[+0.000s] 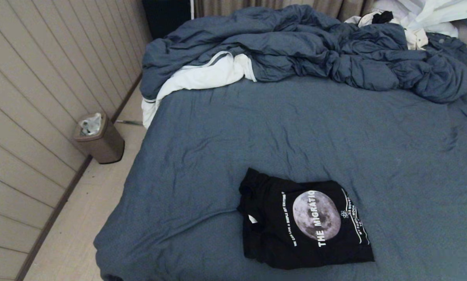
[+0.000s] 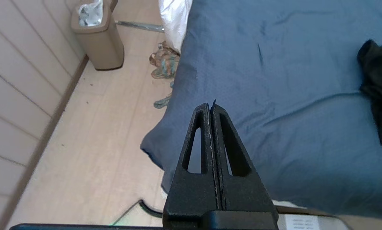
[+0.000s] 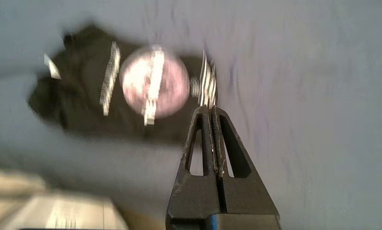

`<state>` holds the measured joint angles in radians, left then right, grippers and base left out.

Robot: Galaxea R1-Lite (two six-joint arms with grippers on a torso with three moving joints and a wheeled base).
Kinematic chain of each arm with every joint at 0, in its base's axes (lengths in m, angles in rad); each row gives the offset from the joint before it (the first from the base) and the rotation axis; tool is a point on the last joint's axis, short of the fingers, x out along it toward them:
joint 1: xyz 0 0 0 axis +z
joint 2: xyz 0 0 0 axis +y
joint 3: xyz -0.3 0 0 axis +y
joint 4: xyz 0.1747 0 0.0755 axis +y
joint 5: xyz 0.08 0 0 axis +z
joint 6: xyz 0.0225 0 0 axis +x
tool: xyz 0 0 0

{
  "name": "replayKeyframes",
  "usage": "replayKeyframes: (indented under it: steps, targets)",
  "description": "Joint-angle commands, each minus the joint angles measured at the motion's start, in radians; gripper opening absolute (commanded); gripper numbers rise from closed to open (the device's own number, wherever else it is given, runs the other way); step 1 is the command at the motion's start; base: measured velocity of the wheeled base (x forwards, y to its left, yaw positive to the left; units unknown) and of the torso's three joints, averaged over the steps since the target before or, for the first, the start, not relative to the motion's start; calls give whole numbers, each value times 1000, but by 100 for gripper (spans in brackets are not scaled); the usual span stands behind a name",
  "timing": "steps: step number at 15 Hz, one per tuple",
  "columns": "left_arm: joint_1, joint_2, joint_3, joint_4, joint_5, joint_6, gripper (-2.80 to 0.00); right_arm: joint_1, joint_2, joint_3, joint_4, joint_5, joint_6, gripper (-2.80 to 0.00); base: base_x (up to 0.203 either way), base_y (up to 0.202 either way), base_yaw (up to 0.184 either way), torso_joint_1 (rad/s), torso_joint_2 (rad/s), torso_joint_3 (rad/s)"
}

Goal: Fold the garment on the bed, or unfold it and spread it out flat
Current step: Unford the black T-shirt

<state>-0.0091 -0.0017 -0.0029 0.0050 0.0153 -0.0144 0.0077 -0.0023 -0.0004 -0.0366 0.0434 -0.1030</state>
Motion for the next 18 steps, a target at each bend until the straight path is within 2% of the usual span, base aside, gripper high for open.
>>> replayKeyframes:
  steps: [1,4,6,8,18]
  targets:
    - [0,3,3,6,-5,11,-280,-1,2,0,34,-26,12,-280,0,0,0,0,0,0]
    - [0,3,3,6,-9,20,-280,0,4,0,41,-25,-4,-280,0,0,0,0,0,0]
    - [0,3,3,-2,-3,-53,-280,2,4,0,41,-27,38,-280,0,0,0,0,0,0]
    - [0,2,3,-7,-3,-79,-280,2,4,0,38,-36,86,-280,0,0,0,0,0,0]
    - [1,3,3,-8,-4,-87,-280,2,3,0,38,-36,85,-280,0,0,0,0,0,0]
